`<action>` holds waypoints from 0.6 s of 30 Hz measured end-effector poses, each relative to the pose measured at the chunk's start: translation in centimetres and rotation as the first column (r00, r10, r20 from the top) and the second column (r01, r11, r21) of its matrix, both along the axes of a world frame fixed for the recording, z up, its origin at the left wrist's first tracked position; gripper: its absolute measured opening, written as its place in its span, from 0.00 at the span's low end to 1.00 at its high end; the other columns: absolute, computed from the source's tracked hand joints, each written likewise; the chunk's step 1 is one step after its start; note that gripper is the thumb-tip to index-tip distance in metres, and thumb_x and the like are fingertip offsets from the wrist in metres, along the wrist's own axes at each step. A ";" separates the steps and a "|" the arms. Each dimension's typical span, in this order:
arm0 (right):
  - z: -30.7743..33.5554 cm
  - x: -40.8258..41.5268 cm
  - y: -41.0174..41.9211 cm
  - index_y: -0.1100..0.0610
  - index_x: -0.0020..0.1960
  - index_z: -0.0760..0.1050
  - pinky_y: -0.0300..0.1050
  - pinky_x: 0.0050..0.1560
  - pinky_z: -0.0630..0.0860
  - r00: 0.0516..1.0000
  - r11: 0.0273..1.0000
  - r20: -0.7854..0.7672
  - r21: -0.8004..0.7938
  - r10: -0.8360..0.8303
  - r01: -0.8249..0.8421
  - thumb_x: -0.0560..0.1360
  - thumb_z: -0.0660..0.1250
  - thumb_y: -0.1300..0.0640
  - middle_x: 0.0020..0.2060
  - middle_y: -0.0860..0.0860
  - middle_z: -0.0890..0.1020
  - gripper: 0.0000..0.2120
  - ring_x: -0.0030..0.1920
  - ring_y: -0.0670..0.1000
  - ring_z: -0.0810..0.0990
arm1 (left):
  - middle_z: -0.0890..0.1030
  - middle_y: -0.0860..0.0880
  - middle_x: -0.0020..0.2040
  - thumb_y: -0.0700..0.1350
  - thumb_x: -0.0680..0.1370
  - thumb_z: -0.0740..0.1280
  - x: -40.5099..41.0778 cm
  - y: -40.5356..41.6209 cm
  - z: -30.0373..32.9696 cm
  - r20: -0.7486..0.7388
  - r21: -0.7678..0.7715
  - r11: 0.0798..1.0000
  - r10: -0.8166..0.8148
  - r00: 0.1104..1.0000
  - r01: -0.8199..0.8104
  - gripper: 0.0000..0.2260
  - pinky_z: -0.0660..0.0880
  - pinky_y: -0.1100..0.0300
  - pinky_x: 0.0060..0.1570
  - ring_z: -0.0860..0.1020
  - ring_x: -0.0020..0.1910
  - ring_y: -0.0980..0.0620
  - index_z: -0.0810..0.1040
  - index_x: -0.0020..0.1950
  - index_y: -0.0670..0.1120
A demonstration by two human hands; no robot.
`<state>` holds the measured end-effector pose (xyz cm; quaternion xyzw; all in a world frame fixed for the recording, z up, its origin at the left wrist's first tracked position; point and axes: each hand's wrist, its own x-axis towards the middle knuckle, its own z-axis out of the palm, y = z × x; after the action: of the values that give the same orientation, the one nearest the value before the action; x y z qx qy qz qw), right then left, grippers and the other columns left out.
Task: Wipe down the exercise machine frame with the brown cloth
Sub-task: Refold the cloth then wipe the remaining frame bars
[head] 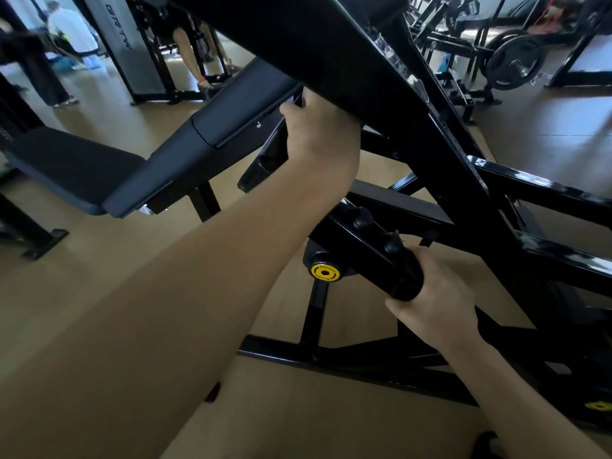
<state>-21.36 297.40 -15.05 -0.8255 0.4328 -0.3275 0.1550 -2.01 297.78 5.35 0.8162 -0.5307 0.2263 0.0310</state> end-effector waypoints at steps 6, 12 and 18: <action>0.2 0.0 -0.1 0.41 0.57 0.69 0.33 0.37 0.66 0.999 1.000 -0.030 0.015 0.009 -0.009 0.61 0.80 0.52 0.42 0.38 0.78 0.30 0.41 0.41 0.76 | 0.71 0.41 0.68 0.38 0.80 0.64 -0.2 3.0 1.2 -0.030 -0.086 0.995 -0.058 0.998 0.055 0.19 0.71 0.51 0.59 0.70 0.66 0.40 0.71 0.71 0.43; 0.4 0.2 0.1 0.38 0.53 0.67 0.34 0.35 0.66 1.000 0.999 -0.030 0.053 -0.005 0.006 0.61 0.80 0.54 0.40 0.38 0.77 0.30 0.39 0.36 0.76 | 0.71 0.40 0.66 0.46 0.82 0.66 -1.7 9.1 -0.9 0.032 -0.190 0.972 -0.134 0.990 0.137 0.16 0.72 0.50 0.60 0.72 0.63 0.40 0.70 0.69 0.43; 0.7 0.3 0.7 0.38 0.55 0.67 0.34 0.33 0.64 0.999 0.997 -0.024 0.077 -0.027 0.029 0.62 0.79 0.55 0.40 0.39 0.78 0.30 0.38 0.36 0.75 | 0.76 0.39 0.62 0.41 0.81 0.68 -4.5 10.4 -3.7 0.065 -0.230 0.958 -0.160 0.985 0.171 0.11 0.74 0.52 0.58 0.76 0.56 0.43 0.75 0.62 0.42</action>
<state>-21.02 298.07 -14.39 -0.8163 0.4586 -0.3033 0.1773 -6.47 308.15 1.65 0.7540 -0.5673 0.3027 0.1341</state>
